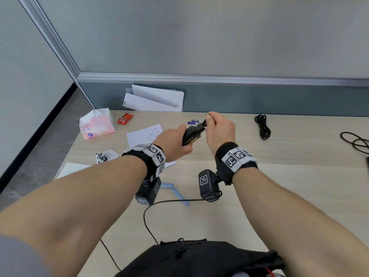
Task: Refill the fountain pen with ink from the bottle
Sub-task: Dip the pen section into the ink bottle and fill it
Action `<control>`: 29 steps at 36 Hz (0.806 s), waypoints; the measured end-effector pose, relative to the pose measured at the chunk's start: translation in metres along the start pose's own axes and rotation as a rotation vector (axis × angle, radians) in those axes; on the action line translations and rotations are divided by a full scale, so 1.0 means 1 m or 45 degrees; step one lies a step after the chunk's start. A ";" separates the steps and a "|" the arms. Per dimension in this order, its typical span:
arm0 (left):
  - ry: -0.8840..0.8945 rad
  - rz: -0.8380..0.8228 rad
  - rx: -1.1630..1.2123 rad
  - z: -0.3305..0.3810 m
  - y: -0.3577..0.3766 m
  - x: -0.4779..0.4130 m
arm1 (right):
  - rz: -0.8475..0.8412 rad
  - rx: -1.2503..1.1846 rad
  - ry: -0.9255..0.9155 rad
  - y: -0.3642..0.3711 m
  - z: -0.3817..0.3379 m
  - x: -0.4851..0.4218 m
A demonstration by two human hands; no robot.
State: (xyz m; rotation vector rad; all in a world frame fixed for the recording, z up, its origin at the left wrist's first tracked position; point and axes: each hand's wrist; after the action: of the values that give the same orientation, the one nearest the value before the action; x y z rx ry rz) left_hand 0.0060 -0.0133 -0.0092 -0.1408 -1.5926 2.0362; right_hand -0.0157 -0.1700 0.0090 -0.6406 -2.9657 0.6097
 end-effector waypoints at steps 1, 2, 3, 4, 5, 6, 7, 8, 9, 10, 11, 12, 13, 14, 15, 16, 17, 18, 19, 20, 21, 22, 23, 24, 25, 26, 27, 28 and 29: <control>0.001 0.006 0.000 0.000 -0.001 0.000 | 0.001 -0.001 -0.006 0.000 -0.001 0.000; 0.002 0.011 -0.001 0.000 -0.002 0.001 | 0.001 -0.001 -0.011 0.000 -0.002 0.001; 0.002 0.014 -0.004 0.000 -0.002 0.002 | 0.002 -0.005 -0.012 0.000 -0.003 0.001; 0.001 0.017 -0.008 0.000 -0.003 0.003 | 0.005 -0.012 -0.014 0.000 -0.004 0.002; -0.001 0.021 -0.014 -0.001 -0.004 0.005 | 0.008 -0.020 -0.017 0.000 -0.006 0.003; -0.004 0.023 -0.019 -0.001 -0.006 0.006 | 0.010 -0.029 -0.019 0.001 -0.007 0.003; -0.006 0.027 -0.027 -0.002 -0.008 0.007 | 0.013 -0.038 -0.022 0.002 -0.009 0.004; -0.009 0.031 -0.031 -0.002 -0.010 0.008 | 0.016 -0.050 -0.023 0.002 -0.011 0.005; -0.013 0.035 -0.035 -0.003 -0.012 0.010 | 0.019 -0.062 -0.024 0.002 -0.013 0.005; -0.017 0.039 -0.037 -0.003 -0.014 0.011 | 0.019 -0.077 -0.024 0.003 -0.015 0.006; -0.022 0.046 -0.040 -0.004 -0.016 0.012 | 0.018 -0.097 -0.023 0.004 -0.017 0.006; -0.028 0.055 -0.042 -0.005 -0.019 0.013 | 0.020 -0.120 -0.026 0.005 -0.020 0.007; -0.033 0.061 -0.037 -0.007 -0.022 0.014 | 0.027 -0.138 -0.027 0.006 -0.023 0.006; -0.042 0.075 -0.031 -0.007 -0.023 0.014 | 0.035 -0.153 -0.036 0.006 -0.025 0.007; -0.052 0.102 -0.034 -0.009 -0.028 0.019 | 0.034 -0.173 -0.060 0.006 -0.030 0.009; -0.057 0.109 -0.025 -0.009 -0.028 0.019 | 0.037 -0.177 -0.069 0.007 -0.031 0.008; -0.064 0.115 -0.021 -0.010 -0.029 0.019 | 0.042 -0.178 -0.074 0.007 -0.033 0.008; -0.067 0.116 -0.015 -0.011 -0.029 0.019 | 0.048 -0.182 -0.073 0.008 -0.034 0.008; -0.071 0.115 -0.005 -0.011 -0.028 0.019 | 0.050 -0.185 -0.068 0.008 -0.034 0.008; -0.075 0.117 0.007 -0.011 -0.027 0.020 | 0.054 -0.190 -0.063 0.008 -0.035 0.009; -0.079 0.115 0.023 -0.011 -0.027 0.020 | 0.057 -0.193 -0.059 0.008 -0.036 0.008; -0.086 0.120 0.038 -0.011 -0.027 0.020 | 0.058 -0.200 -0.061 0.008 -0.039 0.008; -0.094 0.126 0.053 -0.011 -0.028 0.021 | 0.053 -0.205 -0.074 0.008 -0.041 0.008; -0.102 0.134 0.071 -0.011 -0.030 0.021 | 0.047 -0.206 -0.091 0.009 -0.044 0.007; -0.109 0.140 0.097 -0.011 -0.030 0.021 | 0.043 -0.203 -0.108 0.009 -0.047 0.006; -0.116 0.152 0.130 -0.011 -0.032 0.020 | 0.035 -0.204 -0.121 0.010 -0.049 0.005; -0.120 0.163 0.167 -0.012 -0.032 0.019 | 0.027 -0.208 -0.129 0.010 -0.051 0.005; -0.123 0.177 0.200 -0.011 -0.032 0.019 | 0.019 -0.213 -0.136 0.010 -0.052 0.005; -0.126 0.192 0.223 -0.011 -0.031 0.018 | 0.017 -0.218 -0.141 0.010 -0.052 0.005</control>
State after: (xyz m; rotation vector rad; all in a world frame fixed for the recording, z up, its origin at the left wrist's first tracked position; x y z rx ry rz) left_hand 0.0059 0.0095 0.0207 -0.0994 -1.4921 2.3213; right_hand -0.0098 -0.1404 0.0532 -0.6593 -3.1448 0.4074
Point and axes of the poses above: each hand's wrist, its own x-axis away from the middle knuckle, its own y-axis out of the palm, z = x × y, and after that the axes turned 14 degrees about -x, right-handed
